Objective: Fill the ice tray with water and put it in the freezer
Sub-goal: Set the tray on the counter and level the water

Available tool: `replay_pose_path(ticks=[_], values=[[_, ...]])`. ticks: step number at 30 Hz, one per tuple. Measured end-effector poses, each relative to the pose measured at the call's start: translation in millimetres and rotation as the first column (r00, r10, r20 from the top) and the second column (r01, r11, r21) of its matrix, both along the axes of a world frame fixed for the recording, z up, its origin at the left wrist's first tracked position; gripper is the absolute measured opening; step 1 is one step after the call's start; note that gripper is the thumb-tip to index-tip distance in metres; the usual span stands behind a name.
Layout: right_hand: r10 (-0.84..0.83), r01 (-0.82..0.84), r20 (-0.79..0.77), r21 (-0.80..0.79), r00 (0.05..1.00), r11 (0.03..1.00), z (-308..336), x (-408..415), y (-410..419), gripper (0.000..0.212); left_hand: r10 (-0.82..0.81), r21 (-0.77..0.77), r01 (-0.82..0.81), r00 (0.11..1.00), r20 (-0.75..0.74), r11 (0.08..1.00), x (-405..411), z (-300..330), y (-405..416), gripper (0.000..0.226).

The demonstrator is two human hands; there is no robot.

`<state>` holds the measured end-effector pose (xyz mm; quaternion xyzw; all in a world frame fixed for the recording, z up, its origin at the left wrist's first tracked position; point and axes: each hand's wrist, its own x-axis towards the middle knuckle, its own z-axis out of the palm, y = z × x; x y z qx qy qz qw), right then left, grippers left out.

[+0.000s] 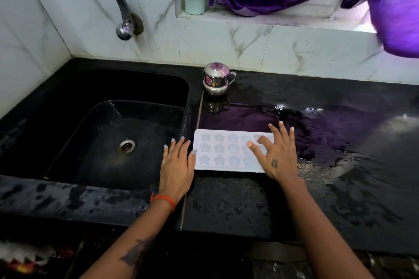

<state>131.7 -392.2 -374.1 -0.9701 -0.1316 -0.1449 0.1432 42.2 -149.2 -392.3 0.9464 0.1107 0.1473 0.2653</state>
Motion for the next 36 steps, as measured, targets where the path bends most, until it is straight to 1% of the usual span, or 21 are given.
replay_pose_path(ticks=[13,19,28,30,33,36], values=[[-0.011,0.011,-0.023,0.014,1.000,1.000,1.5,-0.3,0.8,0.085,-0.003,0.008,0.003,1.000,-0.006,1.000,1.1,0.0,-0.3,0.072],[0.028,-0.028,-0.044,-0.001,0.999,1.000,2.2,0.5,-0.4,0.084,-0.004,0.004,0.004,1.000,-0.008,1.000,1.3,-0.4,-0.2,0.072],[0.017,-0.016,-0.045,0.008,0.999,1.000,0.7,0.9,-0.9,0.079,-0.009,-0.001,0.009,1.000,-0.006,1.000,1.2,1.1,-0.7,0.074],[0.015,-0.014,-0.040,0.026,0.999,1.000,0.3,1.2,-0.8,0.076,-0.008,-0.005,0.008,1.000,-0.007,1.000,1.0,0.8,-0.5,0.074],[0.030,-0.029,-0.016,0.100,0.999,0.995,0.7,1.5,-0.8,0.074,-0.006,-0.003,0.006,1.000,-0.009,1.000,1.4,0.1,0.1,0.074],[0.036,-0.037,0.010,0.148,0.999,0.988,6.3,3.7,-0.8,0.063,-0.007,-0.004,0.007,1.000,-0.009,1.000,1.8,-0.6,0.4,0.073]])
